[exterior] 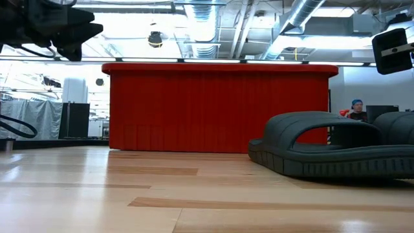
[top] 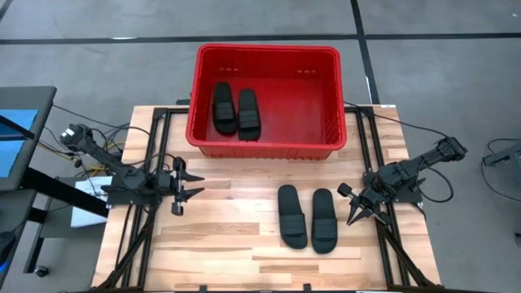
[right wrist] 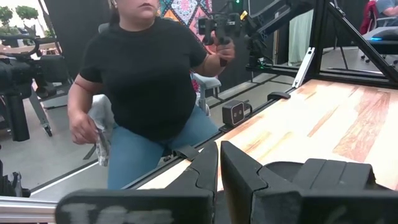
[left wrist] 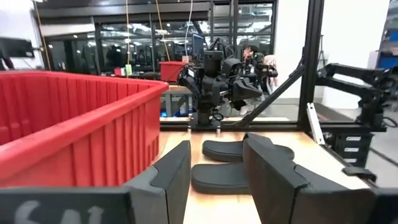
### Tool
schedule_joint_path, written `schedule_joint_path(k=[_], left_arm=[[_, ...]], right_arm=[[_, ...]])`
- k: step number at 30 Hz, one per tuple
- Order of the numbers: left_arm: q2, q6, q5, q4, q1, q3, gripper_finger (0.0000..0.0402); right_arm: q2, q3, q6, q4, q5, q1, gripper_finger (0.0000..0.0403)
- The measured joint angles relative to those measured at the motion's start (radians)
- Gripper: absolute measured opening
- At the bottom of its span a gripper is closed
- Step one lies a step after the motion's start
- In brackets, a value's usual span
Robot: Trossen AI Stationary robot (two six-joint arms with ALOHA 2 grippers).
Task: Pick and place slides into bin
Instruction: Put the black slipper into the red container
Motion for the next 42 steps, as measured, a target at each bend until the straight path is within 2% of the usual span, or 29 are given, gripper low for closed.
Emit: schedule_joint_path(k=[11, 19, 25, 32, 37, 42], left_arm=[[-0.185, 0.126, 0.001, -0.258, 0.000, -0.001, 0.0139], [-0.353, 0.127, 0.080, -0.438, 0.000, -0.002, 0.0139], [-0.486, 0.150, 0.080, -0.562, 0.000, -0.003, 0.0139], [-0.484, 0.216, 0.083, -0.543, 0.028, -0.004, 0.0139], [-0.483, 0.237, 0.166, -0.520, 0.116, -0.004, 0.0139], [-0.483, 0.276, 0.366, -0.461, 0.282, -0.004, 0.0139]], right_arm=[[0.000, 0.000, 0.000, 0.000, 0.000, 0.000, 0.0011], [0.000, 0.000, 0.000, 0.000, 0.000, 0.000, 0.0011], [0.000, 0.000, 0.000, 0.000, 0.000, 0.000, 0.0011], [0.000, 0.000, -0.044, 0.000, 0.000, -0.001, 0.0011], [0.000, 0.000, -0.156, 0.003, 0.000, -0.001, 0.0011], [0.000, -0.001, -0.258, 0.006, 0.000, -0.001, 0.0011]])
